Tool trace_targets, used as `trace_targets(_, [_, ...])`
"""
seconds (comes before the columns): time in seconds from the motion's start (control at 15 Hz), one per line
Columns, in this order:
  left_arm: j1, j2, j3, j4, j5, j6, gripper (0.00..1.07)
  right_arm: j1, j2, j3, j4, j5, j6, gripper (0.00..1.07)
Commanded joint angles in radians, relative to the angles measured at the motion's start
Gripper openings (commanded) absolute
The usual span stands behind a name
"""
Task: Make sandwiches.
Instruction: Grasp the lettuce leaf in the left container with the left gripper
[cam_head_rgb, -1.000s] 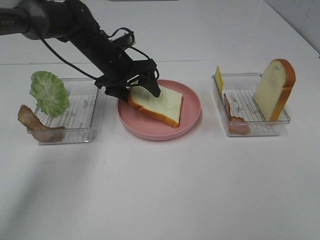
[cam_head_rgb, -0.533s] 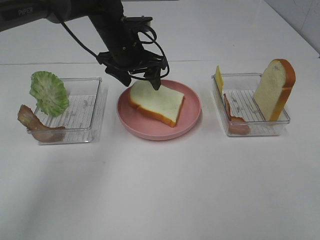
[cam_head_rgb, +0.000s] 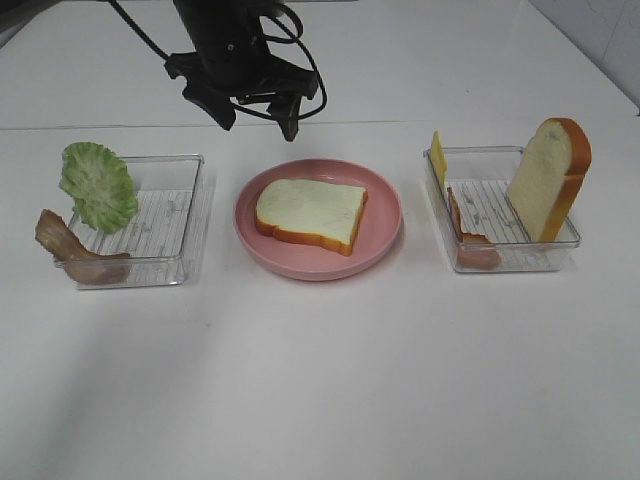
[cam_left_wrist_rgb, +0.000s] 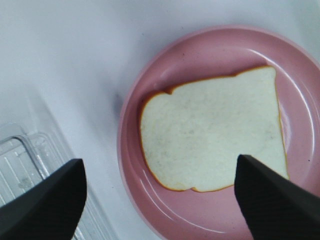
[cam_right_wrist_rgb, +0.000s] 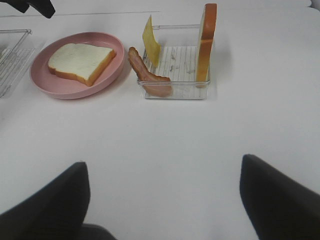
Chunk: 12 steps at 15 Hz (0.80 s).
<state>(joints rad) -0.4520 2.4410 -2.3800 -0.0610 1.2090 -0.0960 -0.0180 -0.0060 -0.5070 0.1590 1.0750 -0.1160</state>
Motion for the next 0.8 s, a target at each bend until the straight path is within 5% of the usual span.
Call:
trace_targets(0.07, [-0.001,-0.036,-0.009,0.035,0.074,-0.03,0.77,-0.003,-0.013,0.002,0.0,-0.012,-0.001,0.77])
trace_targets(0.33, [0.083,-0.106,0.027,0.042,0.074,-0.044,0.77,-0.003,-0.012,0.002,0.001,-0.012,-0.001,0.77])
trace_targets(0.8, [0.289,-0.293,0.341,0.047,0.074,-0.055,0.77,-0.003,-0.012,0.002,0.002,-0.012,-0.001,0.77])
